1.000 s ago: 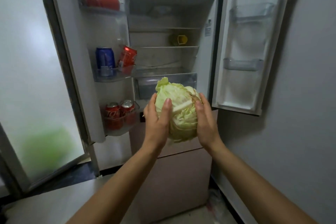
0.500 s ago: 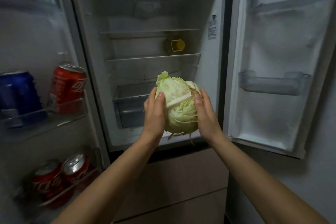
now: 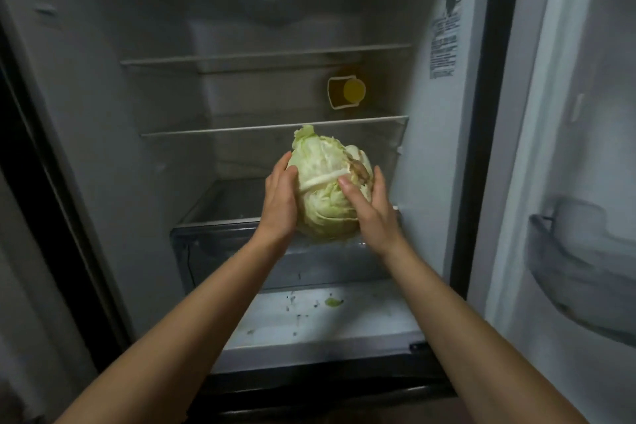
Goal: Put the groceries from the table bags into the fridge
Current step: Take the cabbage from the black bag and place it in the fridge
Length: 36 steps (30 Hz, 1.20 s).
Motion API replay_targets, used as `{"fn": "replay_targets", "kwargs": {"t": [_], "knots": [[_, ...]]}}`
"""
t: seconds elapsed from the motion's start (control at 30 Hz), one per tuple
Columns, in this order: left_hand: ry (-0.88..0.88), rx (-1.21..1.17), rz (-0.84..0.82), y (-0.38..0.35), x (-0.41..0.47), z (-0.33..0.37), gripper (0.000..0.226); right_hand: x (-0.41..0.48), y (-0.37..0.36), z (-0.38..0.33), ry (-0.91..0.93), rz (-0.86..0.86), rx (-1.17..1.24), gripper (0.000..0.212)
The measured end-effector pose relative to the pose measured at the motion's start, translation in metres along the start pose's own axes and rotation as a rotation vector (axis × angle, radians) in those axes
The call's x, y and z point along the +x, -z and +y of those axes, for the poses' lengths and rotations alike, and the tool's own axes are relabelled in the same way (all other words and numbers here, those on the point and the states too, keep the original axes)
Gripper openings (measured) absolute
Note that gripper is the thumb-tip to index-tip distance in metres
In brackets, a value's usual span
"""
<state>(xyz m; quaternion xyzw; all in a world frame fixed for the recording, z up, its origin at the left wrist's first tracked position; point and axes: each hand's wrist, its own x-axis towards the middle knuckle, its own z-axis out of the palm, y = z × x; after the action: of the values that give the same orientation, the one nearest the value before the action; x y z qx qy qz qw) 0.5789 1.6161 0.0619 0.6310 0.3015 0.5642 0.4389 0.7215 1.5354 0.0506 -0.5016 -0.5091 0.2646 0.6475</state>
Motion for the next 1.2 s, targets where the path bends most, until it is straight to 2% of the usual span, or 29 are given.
{"fn": "replay_targets", "kwargs": {"t": [0.13, 0.23, 0.33, 0.4, 0.53, 0.63, 0.7, 0.77, 0.83, 0.9, 1.03, 1.13, 1.2], "knots": [[0.021, 0.020, 0.002, -0.006, 0.046, -0.014, 0.054, 0.049, 0.000, 0.022, -0.021, -0.088, -0.104, 0.156], [0.081, 0.055, -0.062, -0.010, 0.077, -0.029, 0.055, 0.078, -0.002, 0.041, 0.003, -0.069, -0.157, 0.159], [0.184, -0.050, -0.108, -0.014, 0.100, -0.029, 0.044, 0.105, -0.006, 0.054, -0.015, 0.006, -0.084, 0.148], [0.244, -0.102, -0.122, -0.017, 0.124, -0.035, 0.041, 0.126, -0.010, 0.062, -0.056, 0.066, 0.023, 0.131], [0.224, -0.022, -0.101, -0.011, 0.164, -0.055, 0.037, 0.168, -0.024, 0.077, -0.163, 0.245, 0.268, 0.101], [0.122, 0.248, -0.103, 0.001, 0.183, -0.078, 0.038, 0.194, -0.032, 0.084, -0.236, 0.334, 0.300, 0.106], [0.027, 0.608, -0.149, 0.011, 0.191, -0.099, 0.041, 0.214, -0.034, 0.088, -0.229, 0.372, 0.250, 0.115], [0.033, 0.998, -0.258, 0.020, 0.194, -0.120, 0.045, 0.232, -0.036, 0.095, -0.197, 0.405, 0.208, 0.125], [0.084, 1.245, -0.336, 0.026, 0.197, -0.137, 0.045, 0.250, -0.037, 0.104, -0.198, 0.418, 0.180, 0.134], [0.171, 1.304, -0.393, 0.030, 0.198, -0.144, 0.044, 0.269, -0.035, 0.116, -0.211, 0.404, 0.180, 0.137], [0.193, 1.321, -0.417, 0.031, 0.199, -0.150, 0.041, 0.315, -0.026, 0.159, -0.205, 0.360, 0.199, 0.137], [0.187, 1.314, -0.403, 0.033, 0.203, -0.156, 0.042, 0.305, -0.033, 0.138, -0.196, 0.363, 0.127, 0.121], [0.193, 1.299, -0.400, 0.034, 0.203, -0.158, 0.043, 0.301, -0.033, 0.126, -0.186, 0.364, 0.074, 0.119]]}}
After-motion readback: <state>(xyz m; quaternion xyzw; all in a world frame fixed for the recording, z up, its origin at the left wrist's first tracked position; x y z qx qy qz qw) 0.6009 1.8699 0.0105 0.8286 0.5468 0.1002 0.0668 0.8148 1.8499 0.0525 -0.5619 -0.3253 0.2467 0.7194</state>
